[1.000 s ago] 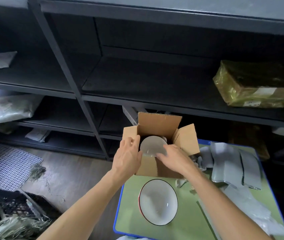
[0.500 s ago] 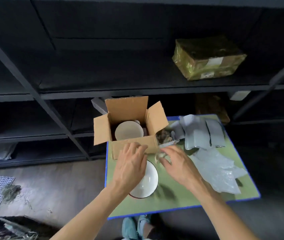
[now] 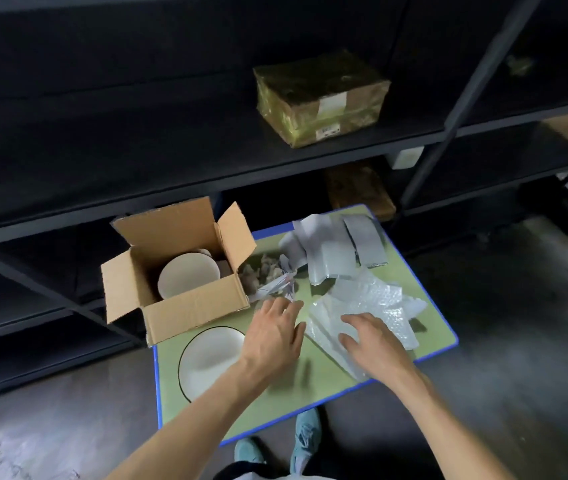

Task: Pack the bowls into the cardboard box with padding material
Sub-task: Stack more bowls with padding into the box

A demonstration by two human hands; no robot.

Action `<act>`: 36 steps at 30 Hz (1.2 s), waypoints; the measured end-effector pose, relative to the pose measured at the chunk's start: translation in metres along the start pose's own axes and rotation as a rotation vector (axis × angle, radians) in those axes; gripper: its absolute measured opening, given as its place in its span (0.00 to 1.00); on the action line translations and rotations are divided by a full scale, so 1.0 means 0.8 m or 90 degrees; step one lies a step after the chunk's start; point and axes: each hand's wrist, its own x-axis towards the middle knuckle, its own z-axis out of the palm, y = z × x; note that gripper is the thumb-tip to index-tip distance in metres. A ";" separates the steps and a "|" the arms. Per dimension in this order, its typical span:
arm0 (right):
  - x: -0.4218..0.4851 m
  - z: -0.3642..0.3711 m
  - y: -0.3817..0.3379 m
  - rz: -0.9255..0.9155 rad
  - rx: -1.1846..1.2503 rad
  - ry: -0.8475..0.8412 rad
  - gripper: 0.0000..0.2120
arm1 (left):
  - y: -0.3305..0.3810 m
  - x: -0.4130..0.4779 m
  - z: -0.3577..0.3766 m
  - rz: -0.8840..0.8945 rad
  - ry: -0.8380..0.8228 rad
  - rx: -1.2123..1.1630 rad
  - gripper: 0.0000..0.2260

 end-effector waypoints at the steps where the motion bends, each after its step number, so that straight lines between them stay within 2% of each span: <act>1: 0.004 -0.003 0.012 0.017 0.002 -0.001 0.23 | 0.007 0.008 0.006 -0.007 -0.027 0.002 0.19; 8: 0.034 -0.026 0.089 0.131 -0.021 0.028 0.23 | 0.048 0.061 0.053 -0.057 -0.153 0.026 0.18; 15: 0.058 -0.028 0.132 0.177 -0.075 0.017 0.18 | 0.069 0.086 0.092 -0.146 -0.238 0.005 0.22; 19: 0.071 -0.023 0.137 0.180 -0.044 0.003 0.25 | 0.076 0.088 0.101 -0.174 -0.221 -0.029 0.24; 23: 0.075 -0.023 0.138 0.187 0.053 0.029 0.32 | 0.080 0.091 0.099 -0.210 -0.194 -0.070 0.27; 26: 0.078 -0.024 0.139 0.202 0.115 0.036 0.29 | 0.080 0.092 0.097 -0.243 -0.173 -0.123 0.26; 31: 0.077 -0.029 0.135 0.218 0.205 0.036 0.13 | 0.074 0.085 0.089 -0.248 -0.139 -0.197 0.21; 36: 0.073 -0.028 0.126 0.193 0.223 0.063 0.16 | 0.060 0.075 0.081 -0.280 -0.072 -0.318 0.15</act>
